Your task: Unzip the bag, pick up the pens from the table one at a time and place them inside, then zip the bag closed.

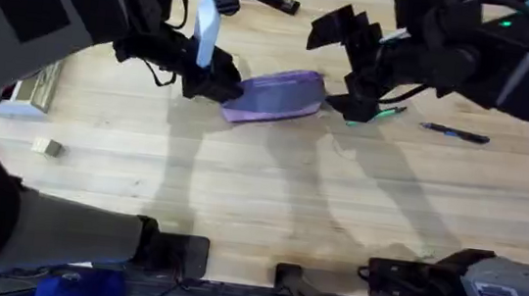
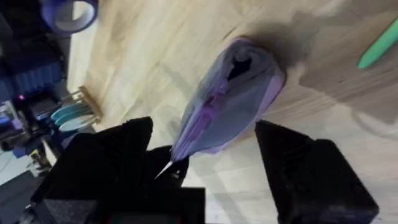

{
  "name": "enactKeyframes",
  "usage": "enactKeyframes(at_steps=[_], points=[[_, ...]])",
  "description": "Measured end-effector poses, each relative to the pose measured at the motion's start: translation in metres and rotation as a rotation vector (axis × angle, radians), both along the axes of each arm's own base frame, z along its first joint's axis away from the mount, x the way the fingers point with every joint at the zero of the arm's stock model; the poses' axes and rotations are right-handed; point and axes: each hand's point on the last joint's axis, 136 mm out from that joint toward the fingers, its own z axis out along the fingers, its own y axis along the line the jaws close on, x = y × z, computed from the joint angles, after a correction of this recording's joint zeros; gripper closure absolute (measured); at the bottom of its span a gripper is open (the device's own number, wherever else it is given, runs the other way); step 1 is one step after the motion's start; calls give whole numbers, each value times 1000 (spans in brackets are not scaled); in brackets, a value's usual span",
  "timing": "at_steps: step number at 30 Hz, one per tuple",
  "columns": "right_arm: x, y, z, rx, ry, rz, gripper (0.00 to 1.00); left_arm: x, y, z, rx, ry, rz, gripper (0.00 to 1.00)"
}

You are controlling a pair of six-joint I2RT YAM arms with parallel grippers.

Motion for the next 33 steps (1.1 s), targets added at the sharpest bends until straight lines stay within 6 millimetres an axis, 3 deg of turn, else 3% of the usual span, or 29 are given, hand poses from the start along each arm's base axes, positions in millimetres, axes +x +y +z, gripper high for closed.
enactKeyframes(at_steps=[15,28,33], points=[[20,16,-29,17,17,-15,22,0,0,0,0,0,0,960],[19,17,-33,16,30,-17,658,0,0,0,1,-2,0,960],[19,17,-33,16,30,-16,836,0,0,0,1,-2,0,960]])
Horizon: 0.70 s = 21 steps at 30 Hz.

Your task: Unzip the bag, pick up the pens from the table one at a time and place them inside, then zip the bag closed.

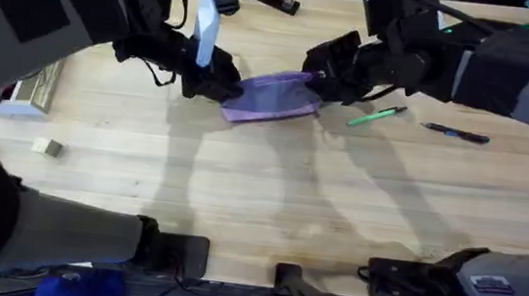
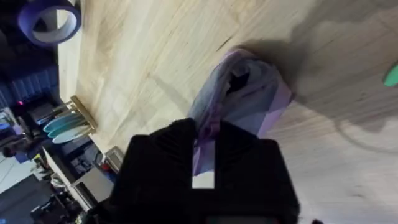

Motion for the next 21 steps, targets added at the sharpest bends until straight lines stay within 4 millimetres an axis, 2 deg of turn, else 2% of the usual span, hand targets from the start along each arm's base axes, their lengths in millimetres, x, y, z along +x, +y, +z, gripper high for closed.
enactKeyframes(at_steps=[4,21], points=[[0,0,0,-1,1,0,958,0,0,0,0,0,0,960],[2,5,4,31,-12,20,970,0,1,0,2,0,3,959]])
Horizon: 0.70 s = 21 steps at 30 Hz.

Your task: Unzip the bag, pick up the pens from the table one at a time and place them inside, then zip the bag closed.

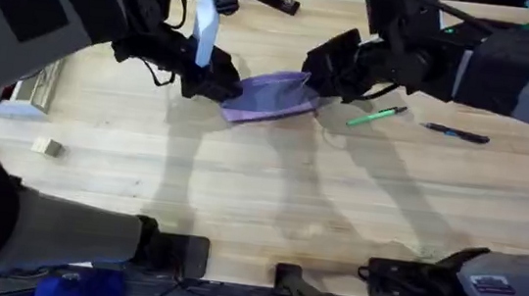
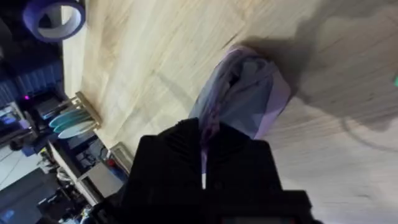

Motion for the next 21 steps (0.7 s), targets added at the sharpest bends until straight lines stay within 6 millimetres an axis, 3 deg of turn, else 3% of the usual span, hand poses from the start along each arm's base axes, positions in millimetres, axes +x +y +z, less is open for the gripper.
enactKeyframes(at_steps=[9,21], points=[[0,-1,3,13,-6,13,969,0,0,0,0,0,0,959],[-5,-1,36,50,-77,34,969,0,-2,2,-15,-1,-4,959]])
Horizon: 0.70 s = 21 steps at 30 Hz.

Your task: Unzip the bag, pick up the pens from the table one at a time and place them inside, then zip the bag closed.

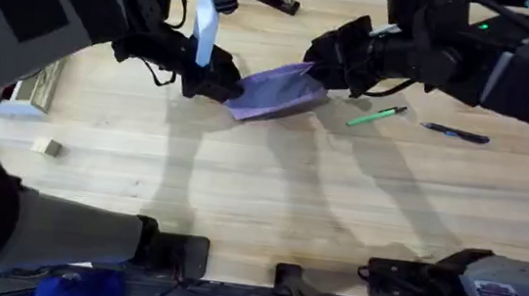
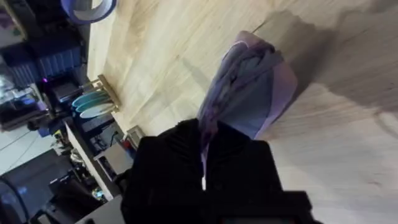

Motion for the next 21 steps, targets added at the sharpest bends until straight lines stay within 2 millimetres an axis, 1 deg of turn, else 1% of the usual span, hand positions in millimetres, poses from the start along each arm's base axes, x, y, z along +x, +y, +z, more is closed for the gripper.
enactKeyframes(at_steps=[9,21], points=[[-5,2,14,27,-23,18,969,0,-1,1,-9,0,-2,959],[-7,4,15,37,-20,31,969,0,-1,1,-7,1,-2,959]])
